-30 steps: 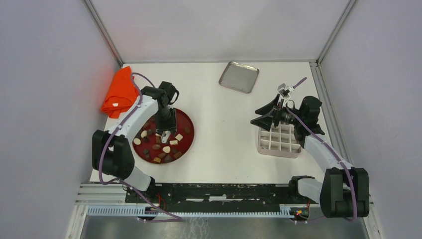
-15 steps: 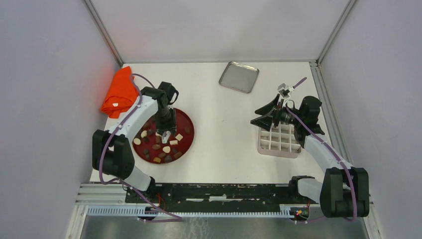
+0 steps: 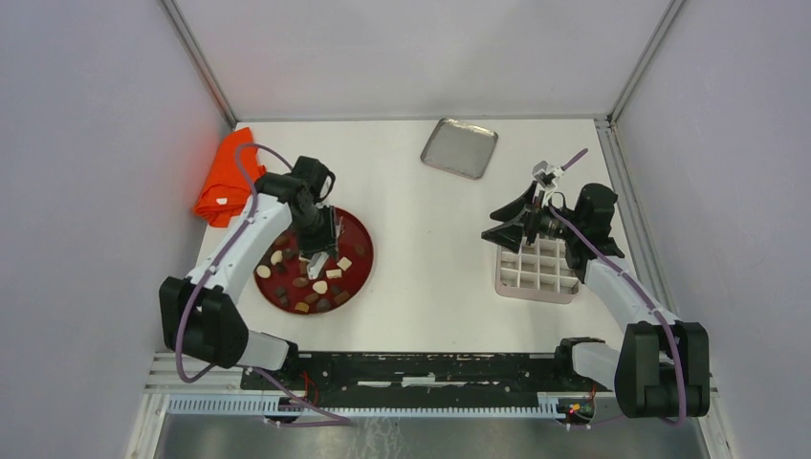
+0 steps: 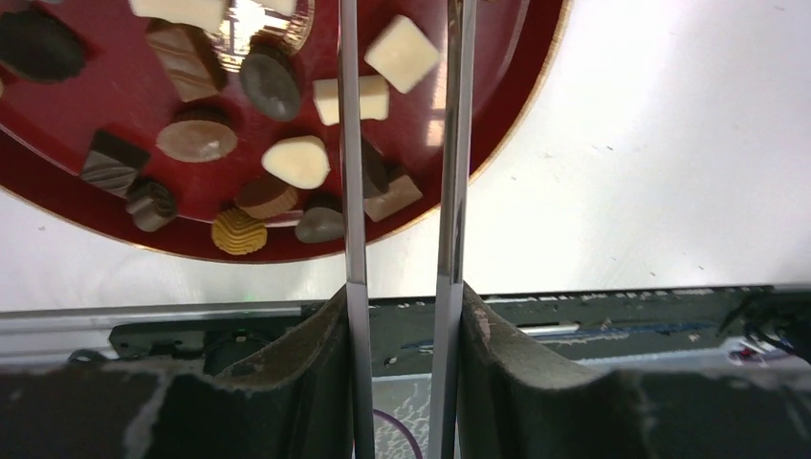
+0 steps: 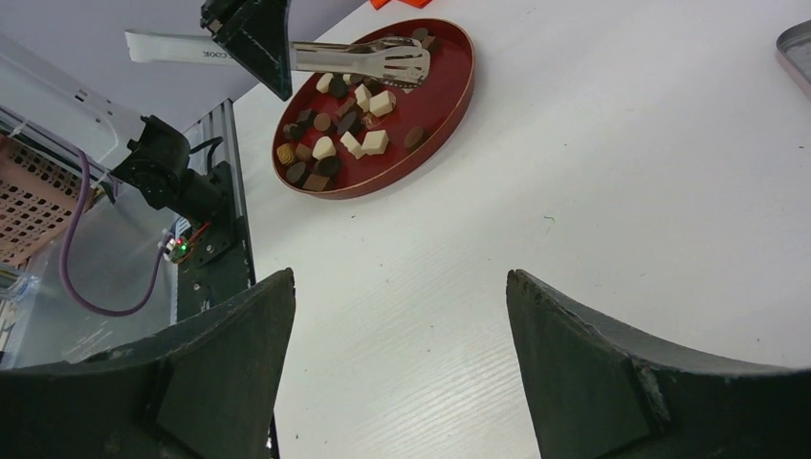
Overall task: Pack the chocolate
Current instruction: Pick up the fake chocolate from the plate, then place the fake chocolate in the packing box.
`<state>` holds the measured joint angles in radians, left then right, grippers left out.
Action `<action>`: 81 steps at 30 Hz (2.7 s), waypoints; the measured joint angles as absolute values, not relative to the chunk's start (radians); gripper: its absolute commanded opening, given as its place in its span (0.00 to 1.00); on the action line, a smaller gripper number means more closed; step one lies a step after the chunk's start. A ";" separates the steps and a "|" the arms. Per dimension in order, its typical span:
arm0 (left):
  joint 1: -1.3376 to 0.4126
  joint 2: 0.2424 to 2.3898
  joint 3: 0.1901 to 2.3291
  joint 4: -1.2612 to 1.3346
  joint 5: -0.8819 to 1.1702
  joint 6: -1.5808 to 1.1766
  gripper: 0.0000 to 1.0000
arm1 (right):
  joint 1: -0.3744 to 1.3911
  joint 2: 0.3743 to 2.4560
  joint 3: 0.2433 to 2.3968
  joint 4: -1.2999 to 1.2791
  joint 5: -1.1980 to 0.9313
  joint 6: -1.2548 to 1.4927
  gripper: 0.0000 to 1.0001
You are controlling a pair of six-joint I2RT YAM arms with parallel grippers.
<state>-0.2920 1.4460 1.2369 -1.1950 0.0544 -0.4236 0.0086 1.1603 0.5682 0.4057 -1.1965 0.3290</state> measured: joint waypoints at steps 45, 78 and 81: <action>-1.009 1.858 1.480 -0.393 0.157 -0.617 0.04 | -0.330 1.235 0.829 -0.292 -0.279 -0.544 0.57; -1.017 1.972 1.598 -0.526 0.101 -0.577 0.34 | -0.330 1.235 0.829 -0.291 -0.314 -0.547 0.57; -1.017 1.972 1.598 -0.527 0.096 -0.576 0.36 | -0.330 1.235 0.829 -0.292 -0.314 -0.547 0.57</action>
